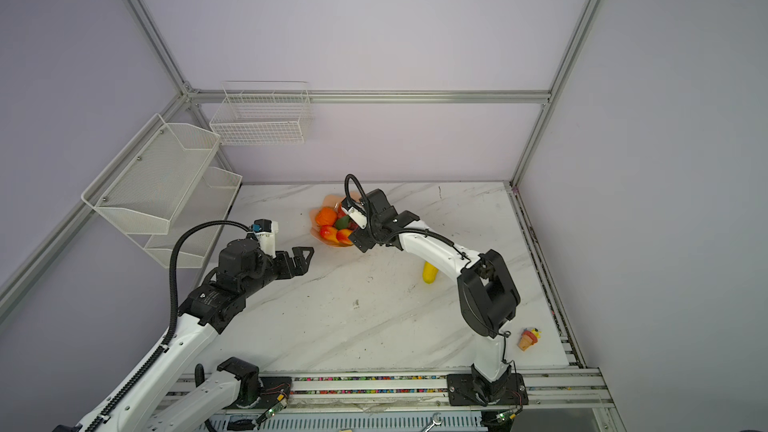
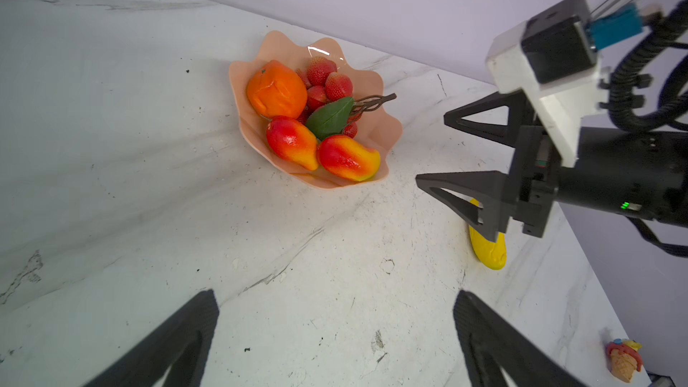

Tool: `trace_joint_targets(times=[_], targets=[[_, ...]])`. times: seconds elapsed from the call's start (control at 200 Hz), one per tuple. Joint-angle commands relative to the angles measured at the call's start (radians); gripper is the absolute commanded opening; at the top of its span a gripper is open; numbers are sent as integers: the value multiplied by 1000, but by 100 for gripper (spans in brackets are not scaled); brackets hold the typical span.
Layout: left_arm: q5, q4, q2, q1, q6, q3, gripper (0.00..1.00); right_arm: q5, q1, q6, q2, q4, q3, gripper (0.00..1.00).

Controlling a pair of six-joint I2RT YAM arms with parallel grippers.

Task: Place and organize the fake fruits in the fruit bowl
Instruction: 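Move the right gripper down and grasp the yellow fruit, then lift the yellow fruit into the bowl and open the right gripper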

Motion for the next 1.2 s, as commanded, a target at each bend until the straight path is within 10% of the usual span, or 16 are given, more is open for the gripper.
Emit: trace_joint_targets(times=[0.0, 0.145, 0.335, 0.86, 1.195], targets=[[147, 142, 37, 5, 42, -52, 100, 155, -14, 295, -93, 15, -130, 93], [204, 192, 137, -55, 51, -27, 100, 236, -159, 808, -200, -118, -313, 93], [180, 238, 221, -194, 93, 13, 100, 242, -190, 999, -381, -114, -528, 92], [158, 236, 211, -248, 96, -3, 100, 247, -246, 974, -237, 37, -585, 85], [149, 227, 228, -246, 95, 12, 100, 254, -252, 938, -185, 60, -582, 55]])
